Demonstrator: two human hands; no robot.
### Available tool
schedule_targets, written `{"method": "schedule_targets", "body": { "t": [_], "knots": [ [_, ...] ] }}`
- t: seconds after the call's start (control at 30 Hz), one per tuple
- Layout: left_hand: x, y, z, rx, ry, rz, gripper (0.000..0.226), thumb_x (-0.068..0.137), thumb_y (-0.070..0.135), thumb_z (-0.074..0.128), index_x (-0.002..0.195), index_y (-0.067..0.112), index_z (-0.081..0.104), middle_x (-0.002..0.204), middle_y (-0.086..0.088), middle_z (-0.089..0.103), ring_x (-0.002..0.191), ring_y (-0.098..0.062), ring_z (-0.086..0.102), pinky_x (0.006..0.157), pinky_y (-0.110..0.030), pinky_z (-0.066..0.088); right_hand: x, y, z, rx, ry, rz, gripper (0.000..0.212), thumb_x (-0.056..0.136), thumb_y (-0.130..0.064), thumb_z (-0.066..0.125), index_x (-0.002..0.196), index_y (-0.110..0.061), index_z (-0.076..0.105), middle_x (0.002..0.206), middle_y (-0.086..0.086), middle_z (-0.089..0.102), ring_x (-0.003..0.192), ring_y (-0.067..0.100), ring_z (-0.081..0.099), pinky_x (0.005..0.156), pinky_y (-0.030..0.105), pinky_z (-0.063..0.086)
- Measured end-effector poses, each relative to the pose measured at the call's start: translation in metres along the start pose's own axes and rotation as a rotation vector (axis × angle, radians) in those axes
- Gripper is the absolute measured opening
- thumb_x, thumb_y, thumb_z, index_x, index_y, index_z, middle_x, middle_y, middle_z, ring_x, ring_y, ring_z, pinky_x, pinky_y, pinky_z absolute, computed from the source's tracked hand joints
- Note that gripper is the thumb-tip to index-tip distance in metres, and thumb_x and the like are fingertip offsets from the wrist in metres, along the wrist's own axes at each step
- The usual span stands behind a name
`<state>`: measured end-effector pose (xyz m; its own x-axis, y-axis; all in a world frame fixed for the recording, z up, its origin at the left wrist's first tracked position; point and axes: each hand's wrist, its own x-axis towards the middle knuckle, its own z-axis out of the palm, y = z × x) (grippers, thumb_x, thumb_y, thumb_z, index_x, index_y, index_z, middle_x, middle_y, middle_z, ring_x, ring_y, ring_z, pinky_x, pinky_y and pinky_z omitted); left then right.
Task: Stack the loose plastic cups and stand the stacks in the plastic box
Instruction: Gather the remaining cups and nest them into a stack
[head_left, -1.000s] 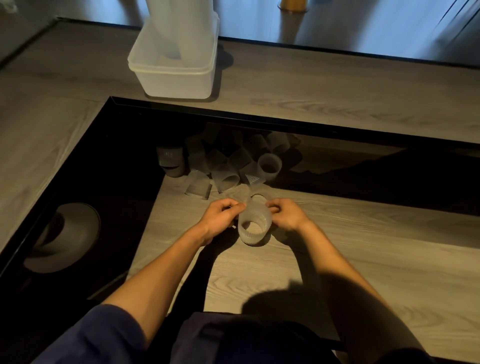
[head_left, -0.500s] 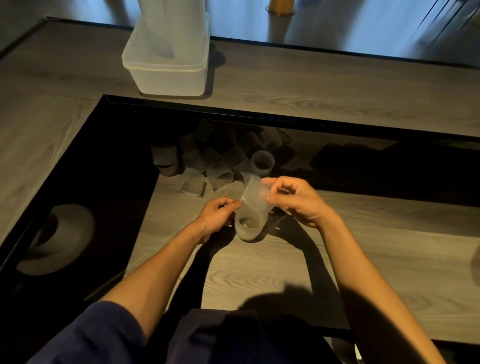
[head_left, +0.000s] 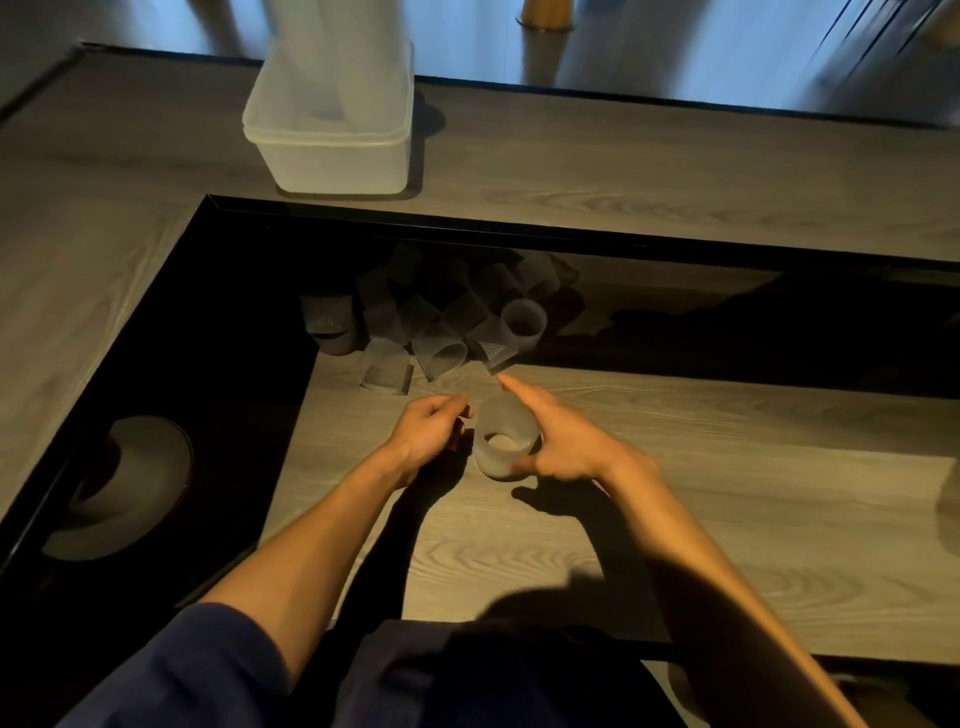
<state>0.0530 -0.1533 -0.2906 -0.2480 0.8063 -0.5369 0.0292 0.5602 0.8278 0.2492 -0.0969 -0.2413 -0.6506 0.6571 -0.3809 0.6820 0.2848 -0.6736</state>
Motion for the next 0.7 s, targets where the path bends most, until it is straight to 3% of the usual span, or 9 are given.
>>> {"method": "schedule_targets", "body": {
  "t": [0.07,0.17,0.23,0.3,0.4,0.53,0.6,0.7],
  "knots": [
    [0.006,-0.006,-0.005,0.052,0.135,0.042,0.017,0.101,0.026,0.06,0.093,0.016,0.072,0.092,-0.001,0.071,0.09,-0.02,0.067,0.076,-0.03,0.052,0.001,0.005,0.007,0.001,-0.009,0.006,0.117,0.077,-0.021,0.088,0.164,-0.033,0.011,0.169,-0.009,0.014,0.151,0.016,0.023,0.117,0.026,0.022],
    [0.015,-0.012,-0.018,0.105,0.343,0.061,0.006,0.094,0.02,0.066,0.1,0.018,0.067,0.098,-0.001,0.071,0.091,-0.017,0.068,0.082,-0.033,0.057,0.005,0.008,0.015,0.001,0.082,-0.011,0.109,0.078,-0.019,0.087,0.162,-0.032,0.019,0.164,-0.008,0.024,0.148,0.017,0.031,0.119,0.03,0.03],
    [0.019,-0.013,-0.028,0.22,0.478,0.056,0.03,0.091,0.027,0.071,0.119,0.021,0.06,0.117,-0.006,0.063,0.1,-0.02,0.064,0.086,-0.035,0.055,0.008,0.009,0.018,-0.004,0.139,-0.024,0.102,0.079,-0.018,0.086,0.16,-0.031,0.025,0.158,-0.006,0.033,0.142,0.016,0.037,0.118,0.031,0.034],
    [0.024,-0.012,-0.039,0.379,0.571,0.023,0.06,0.087,0.039,0.075,0.139,0.025,0.049,0.136,-0.012,0.047,0.124,-0.031,0.051,0.098,-0.042,0.05,0.011,0.007,0.021,0.008,0.167,-0.023,0.1,0.079,-0.021,0.087,0.159,-0.03,0.027,0.154,-0.004,0.037,0.138,0.016,0.04,0.117,0.033,0.036],
    [0.032,-0.006,-0.052,0.417,0.621,-0.042,0.093,0.078,0.054,0.08,0.152,0.023,0.033,0.151,-0.016,0.033,0.141,-0.039,0.034,0.112,-0.053,0.04,0.017,0.004,0.026,0.056,0.196,-0.01,0.102,0.078,-0.025,0.087,0.16,-0.03,0.027,0.155,-0.003,0.038,0.138,0.015,0.04,0.114,0.032,0.036],
    [0.056,-0.002,-0.067,0.393,0.594,-0.143,0.115,0.07,0.065,0.081,0.156,0.013,0.026,0.16,-0.015,0.03,0.147,-0.038,0.031,0.116,-0.052,0.034,0.025,0.007,0.032,0.077,0.217,-0.013,0.098,0.075,-0.029,0.09,0.155,-0.033,0.033,0.152,-0.004,0.042,0.136,0.016,0.043,0.113,0.035,0.039],
    [0.069,-0.005,-0.072,0.352,0.552,-0.191,0.116,0.069,0.069,0.08,0.156,0.011,0.028,0.159,-0.014,0.033,0.145,-0.038,0.034,0.115,-0.051,0.036,0.027,0.008,0.032,0.084,0.219,-0.005,0.098,0.073,-0.03,0.091,0.153,-0.035,0.035,0.15,-0.006,0.045,0.133,0.014,0.045,0.111,0.033,0.04],
    [0.084,-0.012,-0.075,0.316,0.533,-0.232,0.09,0.079,0.06,0.075,0.147,0.012,0.041,0.147,-0.014,0.049,0.13,-0.038,0.051,0.106,-0.051,0.048,0.03,0.008,0.031,0.093,0.213,-0.016,0.098,0.07,-0.032,0.093,0.151,-0.036,0.038,0.146,-0.007,0.048,0.129,0.013,0.049,0.111,0.036,0.044]
  ]
}}
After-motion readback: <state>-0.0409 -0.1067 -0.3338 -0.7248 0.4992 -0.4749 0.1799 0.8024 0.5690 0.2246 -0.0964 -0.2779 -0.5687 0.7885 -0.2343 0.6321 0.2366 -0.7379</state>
